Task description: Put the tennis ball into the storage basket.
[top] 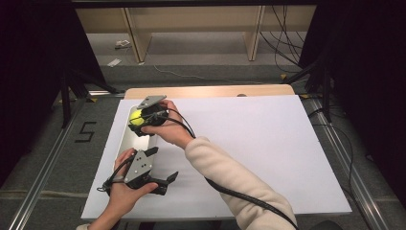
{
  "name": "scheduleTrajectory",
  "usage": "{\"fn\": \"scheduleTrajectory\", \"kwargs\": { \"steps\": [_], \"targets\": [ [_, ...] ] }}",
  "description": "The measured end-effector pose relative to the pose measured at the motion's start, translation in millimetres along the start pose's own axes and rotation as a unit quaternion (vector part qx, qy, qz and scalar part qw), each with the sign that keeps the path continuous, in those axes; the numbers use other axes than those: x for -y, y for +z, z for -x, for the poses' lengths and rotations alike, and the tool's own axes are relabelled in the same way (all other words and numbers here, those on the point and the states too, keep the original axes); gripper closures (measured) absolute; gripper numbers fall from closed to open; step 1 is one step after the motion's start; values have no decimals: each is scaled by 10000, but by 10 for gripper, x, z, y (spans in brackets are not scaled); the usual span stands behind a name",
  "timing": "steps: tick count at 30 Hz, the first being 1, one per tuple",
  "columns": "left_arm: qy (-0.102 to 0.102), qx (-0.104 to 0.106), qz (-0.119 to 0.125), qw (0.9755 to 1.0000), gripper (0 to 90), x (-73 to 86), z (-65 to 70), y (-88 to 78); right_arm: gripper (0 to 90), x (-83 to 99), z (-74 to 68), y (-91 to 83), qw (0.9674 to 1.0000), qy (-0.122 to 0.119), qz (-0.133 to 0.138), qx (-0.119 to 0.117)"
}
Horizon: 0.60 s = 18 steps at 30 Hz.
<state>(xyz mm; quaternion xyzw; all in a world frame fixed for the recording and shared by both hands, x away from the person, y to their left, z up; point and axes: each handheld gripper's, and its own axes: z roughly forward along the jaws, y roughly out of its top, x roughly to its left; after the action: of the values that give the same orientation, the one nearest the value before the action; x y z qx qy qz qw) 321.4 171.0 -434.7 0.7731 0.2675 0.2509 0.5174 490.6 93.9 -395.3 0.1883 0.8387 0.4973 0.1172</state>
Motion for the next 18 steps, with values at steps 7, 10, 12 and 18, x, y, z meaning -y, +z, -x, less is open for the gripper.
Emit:
{"fn": "scheduleTrajectory", "kwargs": {
  "steps": [7,10,12,18],
  "targets": [
    [1,1,-4,10000,0,0,1,0,268,-1,-3,16,10000,-17,-9,6],
    [2,3,-2,10000,0,0,1,0,268,-4,-7,24,10000,-5,-22,-8],
    [0,9,4,10000,0,0,1,0,268,-6,-6,30,10000,-12,-29,-7],
    [-2,11,3,10000,0,0,1,-1,268,-6,-10,45,10000,-29,-48,-15]
  ]
}}
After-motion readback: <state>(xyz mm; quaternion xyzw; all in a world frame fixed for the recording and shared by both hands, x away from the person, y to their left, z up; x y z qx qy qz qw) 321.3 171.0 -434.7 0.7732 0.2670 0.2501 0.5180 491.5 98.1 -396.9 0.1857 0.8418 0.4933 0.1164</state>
